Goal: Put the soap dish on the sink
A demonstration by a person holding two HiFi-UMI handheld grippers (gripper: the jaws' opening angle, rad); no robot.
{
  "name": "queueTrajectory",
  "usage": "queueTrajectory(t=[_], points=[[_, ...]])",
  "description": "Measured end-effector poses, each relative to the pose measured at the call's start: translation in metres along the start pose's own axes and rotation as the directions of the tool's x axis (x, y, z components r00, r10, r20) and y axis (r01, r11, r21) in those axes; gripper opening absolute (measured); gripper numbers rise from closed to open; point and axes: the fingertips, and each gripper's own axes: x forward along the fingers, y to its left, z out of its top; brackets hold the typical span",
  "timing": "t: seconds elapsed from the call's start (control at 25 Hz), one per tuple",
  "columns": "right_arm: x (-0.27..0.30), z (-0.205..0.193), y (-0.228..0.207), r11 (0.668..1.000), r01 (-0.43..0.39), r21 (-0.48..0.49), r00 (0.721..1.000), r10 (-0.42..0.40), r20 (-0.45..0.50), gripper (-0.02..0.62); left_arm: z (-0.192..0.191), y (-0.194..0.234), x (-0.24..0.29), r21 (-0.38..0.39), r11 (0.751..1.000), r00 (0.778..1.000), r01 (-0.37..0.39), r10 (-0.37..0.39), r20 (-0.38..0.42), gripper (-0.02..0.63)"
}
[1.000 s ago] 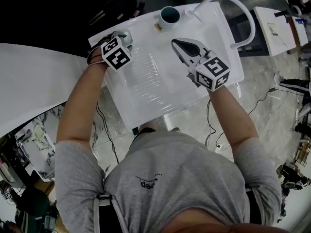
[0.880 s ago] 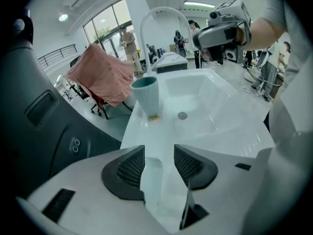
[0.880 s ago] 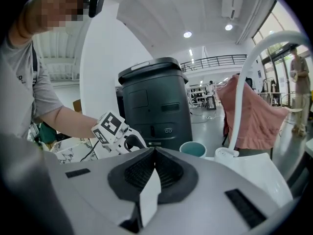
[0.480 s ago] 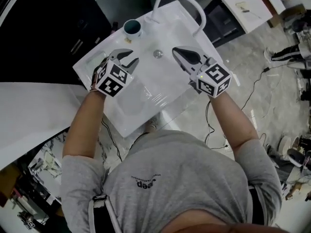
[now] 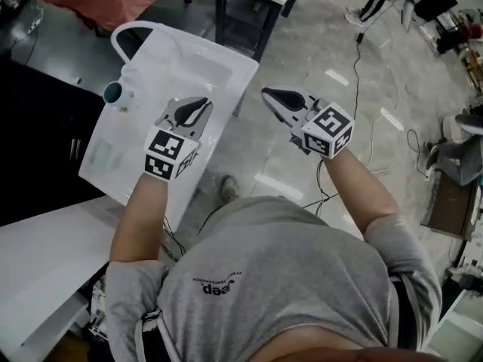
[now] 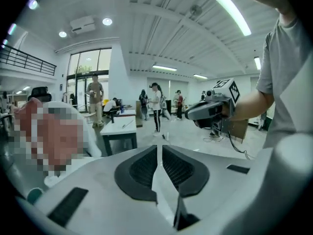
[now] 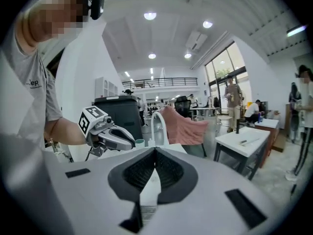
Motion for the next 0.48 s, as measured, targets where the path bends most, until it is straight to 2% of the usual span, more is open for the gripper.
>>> queueTrajectory(t=[0.2, 0.48], points=[[-0.12, -0.017, -0.033, 0.985, 0.162, 0.068, 0.986, -0.163, 0.022, 0.052, 0.051, -0.092, 0.057, -0.002, 0.987, 0.984, 0.164, -0.163, 0.073, 0.026], [-0.283, -0.051, -0.049, 0.929, 0.341, 0.145, 0.938, -0.347, 0.022, 0.052, 0.112, -0.238, 0.111, -0.002, 0.927, 0.911, 0.375, -0.368, 0.184, 0.015]])
